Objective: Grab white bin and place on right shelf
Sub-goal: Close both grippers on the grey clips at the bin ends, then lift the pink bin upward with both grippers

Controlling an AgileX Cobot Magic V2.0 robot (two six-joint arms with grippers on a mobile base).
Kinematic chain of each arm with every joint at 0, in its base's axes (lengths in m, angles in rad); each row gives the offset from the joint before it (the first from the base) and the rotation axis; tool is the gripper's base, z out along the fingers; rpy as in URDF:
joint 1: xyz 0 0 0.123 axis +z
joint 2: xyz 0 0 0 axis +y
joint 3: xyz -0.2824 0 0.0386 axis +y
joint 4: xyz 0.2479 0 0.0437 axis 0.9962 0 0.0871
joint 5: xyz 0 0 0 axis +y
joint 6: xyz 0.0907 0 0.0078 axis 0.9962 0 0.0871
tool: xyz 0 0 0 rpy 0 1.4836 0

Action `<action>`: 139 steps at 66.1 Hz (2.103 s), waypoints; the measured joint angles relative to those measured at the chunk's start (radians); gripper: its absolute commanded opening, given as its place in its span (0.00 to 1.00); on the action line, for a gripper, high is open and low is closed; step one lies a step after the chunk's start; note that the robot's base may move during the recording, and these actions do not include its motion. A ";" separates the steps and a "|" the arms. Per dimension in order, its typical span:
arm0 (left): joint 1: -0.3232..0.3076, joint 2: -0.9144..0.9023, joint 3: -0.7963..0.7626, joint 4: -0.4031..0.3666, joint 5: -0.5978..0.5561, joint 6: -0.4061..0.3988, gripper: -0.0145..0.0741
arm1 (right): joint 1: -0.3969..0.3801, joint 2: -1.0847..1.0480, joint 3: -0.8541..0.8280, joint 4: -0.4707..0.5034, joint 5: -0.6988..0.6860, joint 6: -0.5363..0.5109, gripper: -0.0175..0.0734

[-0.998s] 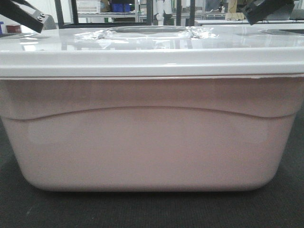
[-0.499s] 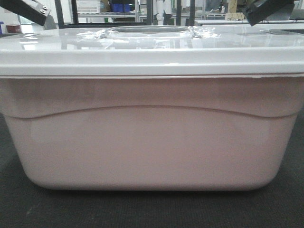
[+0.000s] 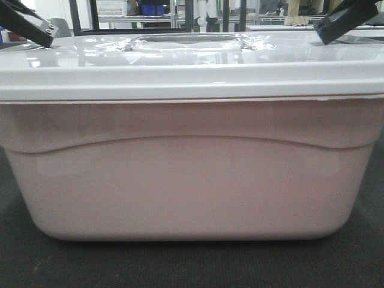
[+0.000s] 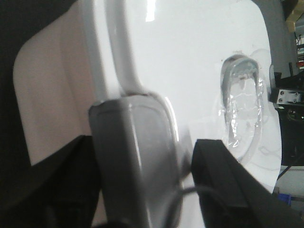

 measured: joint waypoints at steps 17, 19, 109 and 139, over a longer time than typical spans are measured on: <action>-0.033 0.000 -0.012 0.016 -0.017 0.006 0.47 | 0.002 -0.012 0.000 0.004 -0.026 -0.036 0.61; -0.042 0.000 -0.019 0.021 -0.019 0.006 0.47 | 0.002 -0.018 0.000 0.002 -0.034 -0.041 0.61; -0.083 -0.440 -0.139 0.142 -0.057 -0.092 0.38 | 0.011 -0.383 -0.016 0.074 -0.077 -0.104 0.61; -0.083 -0.440 -0.139 0.142 -0.054 -0.097 0.39 | 0.011 -0.441 -0.016 0.076 -0.096 -0.105 0.61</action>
